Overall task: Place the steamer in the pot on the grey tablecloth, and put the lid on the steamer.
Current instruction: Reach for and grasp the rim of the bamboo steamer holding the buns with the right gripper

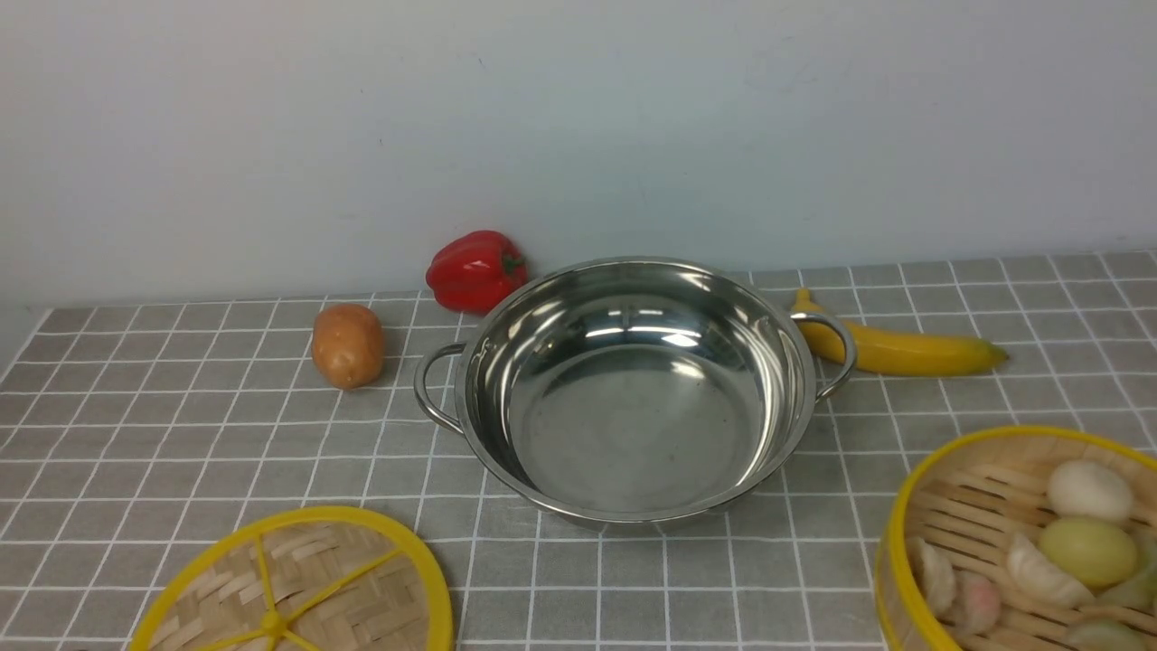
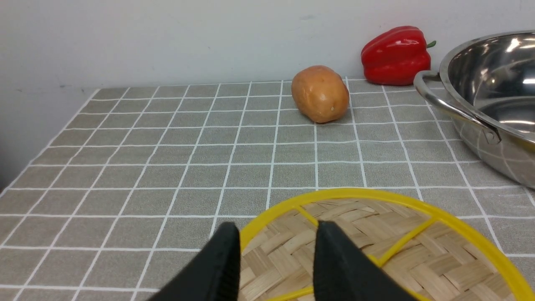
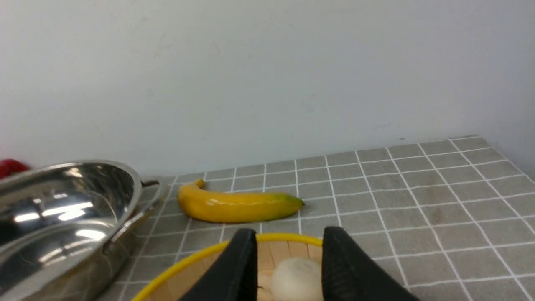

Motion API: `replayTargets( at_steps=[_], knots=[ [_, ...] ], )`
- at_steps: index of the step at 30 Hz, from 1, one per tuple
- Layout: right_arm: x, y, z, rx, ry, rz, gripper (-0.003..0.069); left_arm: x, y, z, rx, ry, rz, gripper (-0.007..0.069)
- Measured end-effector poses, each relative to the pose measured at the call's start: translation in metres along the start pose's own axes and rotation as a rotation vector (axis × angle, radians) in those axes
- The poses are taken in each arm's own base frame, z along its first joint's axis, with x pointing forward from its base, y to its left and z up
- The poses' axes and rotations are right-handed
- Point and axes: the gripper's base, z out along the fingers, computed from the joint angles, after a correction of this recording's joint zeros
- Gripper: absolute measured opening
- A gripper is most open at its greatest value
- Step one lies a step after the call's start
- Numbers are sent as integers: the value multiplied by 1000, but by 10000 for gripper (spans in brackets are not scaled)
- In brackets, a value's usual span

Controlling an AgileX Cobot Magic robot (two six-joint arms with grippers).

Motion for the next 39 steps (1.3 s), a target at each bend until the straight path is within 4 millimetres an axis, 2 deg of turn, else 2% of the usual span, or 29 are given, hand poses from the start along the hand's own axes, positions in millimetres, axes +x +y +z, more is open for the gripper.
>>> replayTargets(
  at_steps=[5,10,13,16,19,23,26,29,33,39],
  knots=[
    [-39,16,0,-38,94,34,240,0,0,0,0,0,0,243],
    [-73,33,7,-96,309,-62,240,0,0,0,0,0,0,243],
    [-85,42,14,-149,439,-69,240,0,0,0,0,0,0,243],
    [-89,48,19,-190,495,-23,240,0,0,0,0,0,0,243],
    [-84,52,32,-238,653,-36,240,0,0,0,0,0,0,243],
    [-71,53,46,-372,899,-257,240,0,0,0,0,0,0,243],
    [-64,63,58,-526,997,-409,240,0,0,0,0,0,0,243],
    [-55,71,70,-590,1083,-526,240,0,0,0,0,0,0,243],
    [-30,82,89,-533,1209,-644,240,0,0,0,0,0,0,243],
    [0,101,108,-503,1261,-736,246,0,0,0,0,0,0,243]
  ],
)
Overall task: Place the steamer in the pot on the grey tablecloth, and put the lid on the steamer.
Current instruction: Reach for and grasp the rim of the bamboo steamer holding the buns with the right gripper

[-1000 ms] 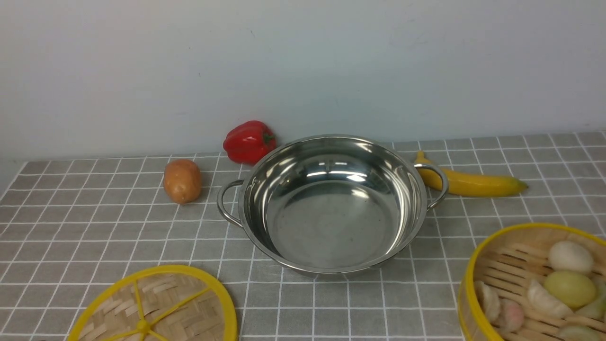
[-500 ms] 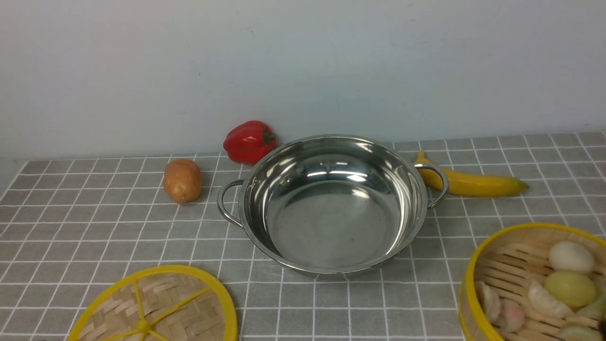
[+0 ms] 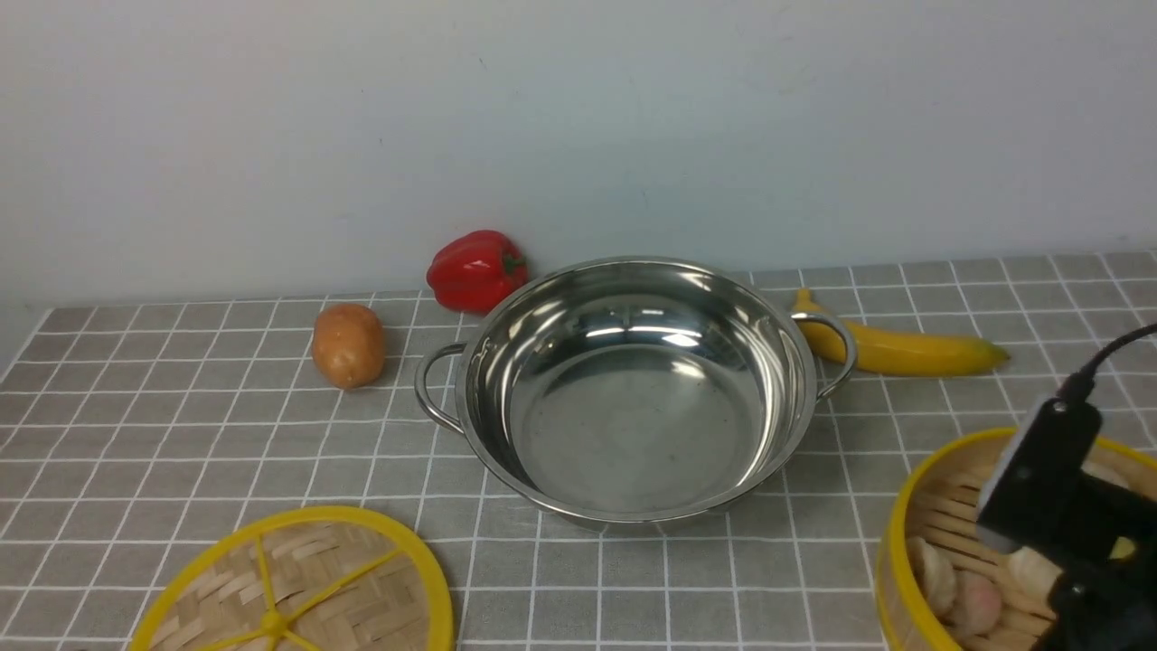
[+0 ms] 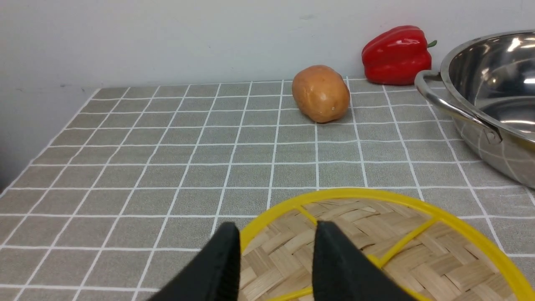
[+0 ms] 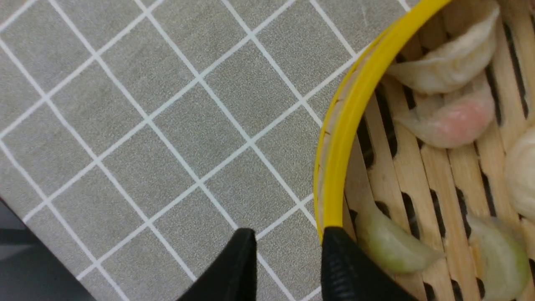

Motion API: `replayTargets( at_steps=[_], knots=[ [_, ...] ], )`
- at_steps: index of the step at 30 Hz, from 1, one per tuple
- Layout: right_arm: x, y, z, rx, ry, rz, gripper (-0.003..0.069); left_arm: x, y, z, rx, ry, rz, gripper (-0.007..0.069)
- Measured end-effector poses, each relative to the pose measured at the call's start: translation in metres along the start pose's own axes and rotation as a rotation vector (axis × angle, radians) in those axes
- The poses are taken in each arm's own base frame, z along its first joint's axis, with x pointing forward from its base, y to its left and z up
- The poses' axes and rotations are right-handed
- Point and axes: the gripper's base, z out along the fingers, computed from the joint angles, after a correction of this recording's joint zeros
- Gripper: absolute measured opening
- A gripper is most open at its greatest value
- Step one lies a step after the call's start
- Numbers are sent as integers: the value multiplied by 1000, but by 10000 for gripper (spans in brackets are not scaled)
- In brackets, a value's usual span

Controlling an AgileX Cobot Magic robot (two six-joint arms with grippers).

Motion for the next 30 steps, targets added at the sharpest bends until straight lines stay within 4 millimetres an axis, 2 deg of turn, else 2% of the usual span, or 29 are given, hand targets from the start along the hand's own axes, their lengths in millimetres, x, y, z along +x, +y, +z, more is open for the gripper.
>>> replayTargets(
  at_steps=[2,10,20,30],
  knots=[
    [-6,-3,9,-2,32,12,259,0,0,0,0,0,0,243],
    [-24,-9,26,-2,89,15,292,0,0,0,0,0,1,243],
    [-26,-13,51,-11,191,27,293,0,0,0,0,0,1,243],
    [-27,-15,63,-16,225,33,293,0,0,0,0,0,1,243]
  ],
)
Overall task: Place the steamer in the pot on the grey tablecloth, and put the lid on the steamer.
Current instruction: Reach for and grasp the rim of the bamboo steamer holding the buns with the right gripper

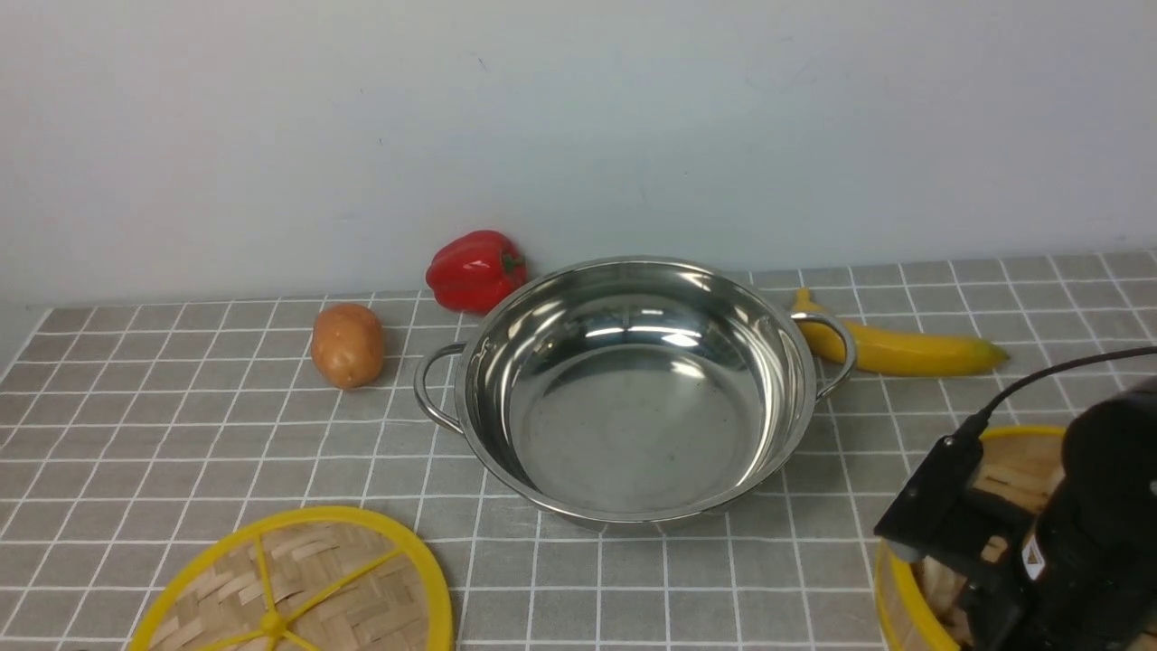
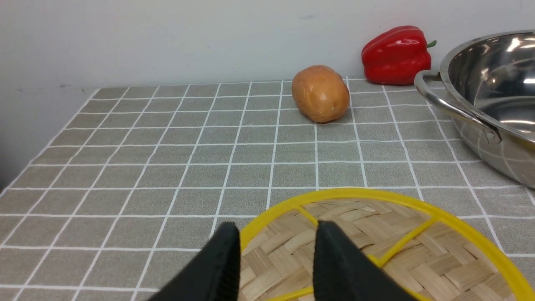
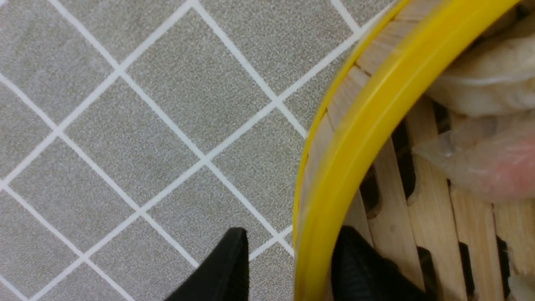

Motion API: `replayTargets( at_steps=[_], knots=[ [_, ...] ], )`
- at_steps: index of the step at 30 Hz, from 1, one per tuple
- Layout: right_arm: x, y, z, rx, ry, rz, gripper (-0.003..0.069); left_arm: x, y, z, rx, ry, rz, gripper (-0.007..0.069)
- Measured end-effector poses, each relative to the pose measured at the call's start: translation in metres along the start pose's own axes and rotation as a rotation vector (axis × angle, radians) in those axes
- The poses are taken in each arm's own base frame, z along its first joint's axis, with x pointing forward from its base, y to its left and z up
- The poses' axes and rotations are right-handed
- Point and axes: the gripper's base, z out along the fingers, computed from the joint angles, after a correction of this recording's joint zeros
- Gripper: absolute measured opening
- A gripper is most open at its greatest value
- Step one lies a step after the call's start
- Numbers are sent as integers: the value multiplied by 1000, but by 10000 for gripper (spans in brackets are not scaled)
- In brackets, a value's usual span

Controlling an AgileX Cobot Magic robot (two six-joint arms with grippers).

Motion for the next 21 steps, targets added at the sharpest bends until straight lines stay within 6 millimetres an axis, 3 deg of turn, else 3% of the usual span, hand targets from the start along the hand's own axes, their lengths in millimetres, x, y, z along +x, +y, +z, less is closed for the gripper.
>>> replayTargets(
  at_steps=[10,14,17,21],
  knots=[
    [-3,-1,12,-9,40,15,276,0,0,0,0,0,-1,243],
    [-4,-2,15,-10,48,22,175,0,0,0,0,0,-1,243],
    [-7,-2,6,-1,26,26,55,0,0,0,1,0,-1,243],
    [-9,-2,-4,-8,20,32,58,0,0,0,1,0,-1,243]
  ],
)
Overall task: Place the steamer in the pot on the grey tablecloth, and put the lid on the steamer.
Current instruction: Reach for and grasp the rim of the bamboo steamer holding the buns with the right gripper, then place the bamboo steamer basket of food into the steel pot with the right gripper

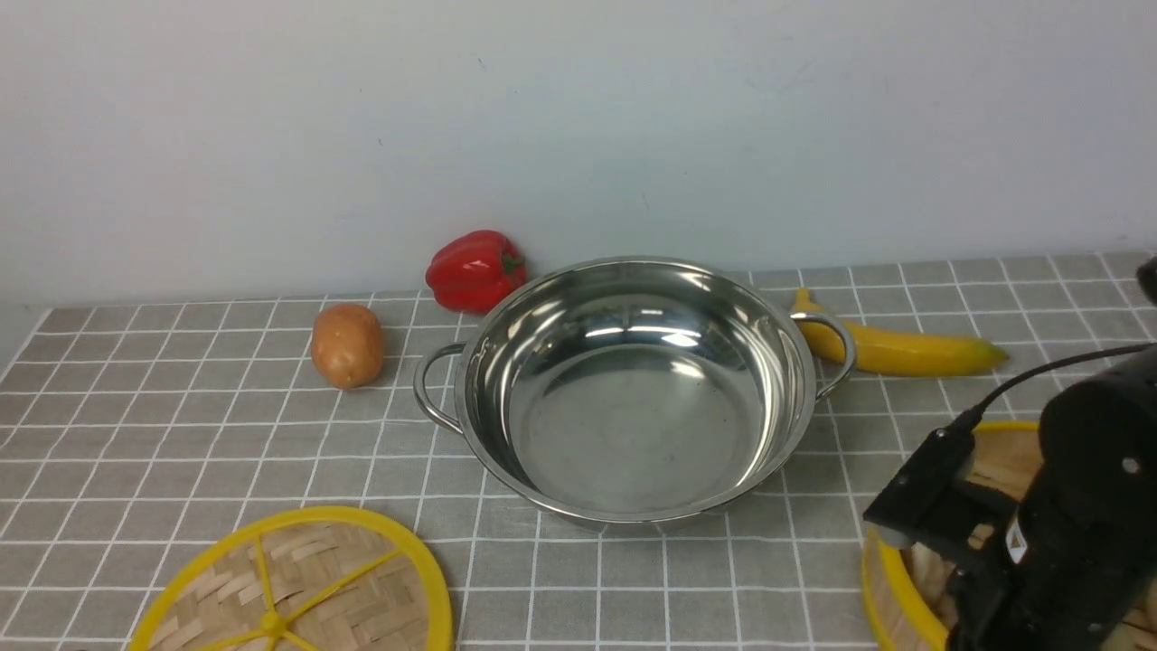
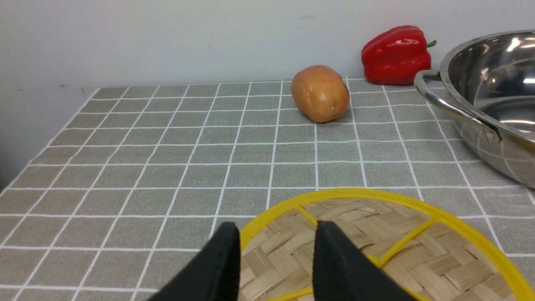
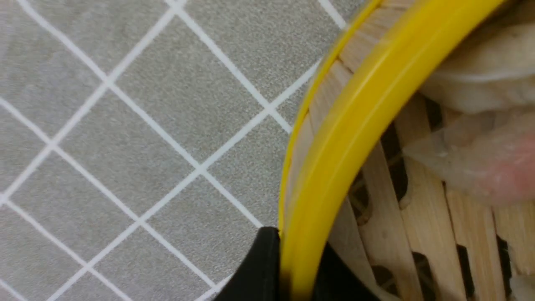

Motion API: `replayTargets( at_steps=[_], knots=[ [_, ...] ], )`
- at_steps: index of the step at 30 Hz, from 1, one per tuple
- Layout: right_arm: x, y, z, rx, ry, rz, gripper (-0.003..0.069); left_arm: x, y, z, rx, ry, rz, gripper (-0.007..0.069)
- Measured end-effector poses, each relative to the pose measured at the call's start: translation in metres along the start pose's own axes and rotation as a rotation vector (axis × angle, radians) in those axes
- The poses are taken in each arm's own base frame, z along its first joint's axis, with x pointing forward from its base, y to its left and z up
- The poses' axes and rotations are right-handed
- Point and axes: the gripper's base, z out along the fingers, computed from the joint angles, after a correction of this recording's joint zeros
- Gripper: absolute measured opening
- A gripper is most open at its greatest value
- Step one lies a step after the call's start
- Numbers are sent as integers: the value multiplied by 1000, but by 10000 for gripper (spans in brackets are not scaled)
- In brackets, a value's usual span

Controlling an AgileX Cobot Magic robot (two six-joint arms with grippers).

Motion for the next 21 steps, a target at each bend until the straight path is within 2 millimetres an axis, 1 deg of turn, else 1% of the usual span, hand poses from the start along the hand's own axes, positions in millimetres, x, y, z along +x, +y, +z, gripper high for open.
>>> replayTargets(
  at_steps=[2,3,5,6,9,11,16,18,19,21],
  knots=[
    [-2,0,-8,-6,13,-1,62,0,0,0,0,0,0,243],
    [-1,0,-8,-7,17,-1,62,0,0,0,0,0,0,243],
    [-1,1,-16,-12,50,8,62,0,0,0,0,0,0,243],
    [-1,0,-17,-10,48,10,62,0,0,0,0,0,0,243],
    [2,0,-24,3,57,16,64,0,0,0,0,0,0,243],
    [8,-1,-34,31,57,10,64,0,0,0,0,0,0,243],
    [15,-3,-45,87,46,10,64,0,0,0,0,0,1,243],
    [18,-6,-57,131,11,-10,64,0,0,0,0,0,1,243],
    [18,-6,-58,133,6,-11,64,0,0,0,0,0,1,243],
    [11,-6,-76,146,-47,-33,64,0,0,0,0,0,1,243]
  ],
)
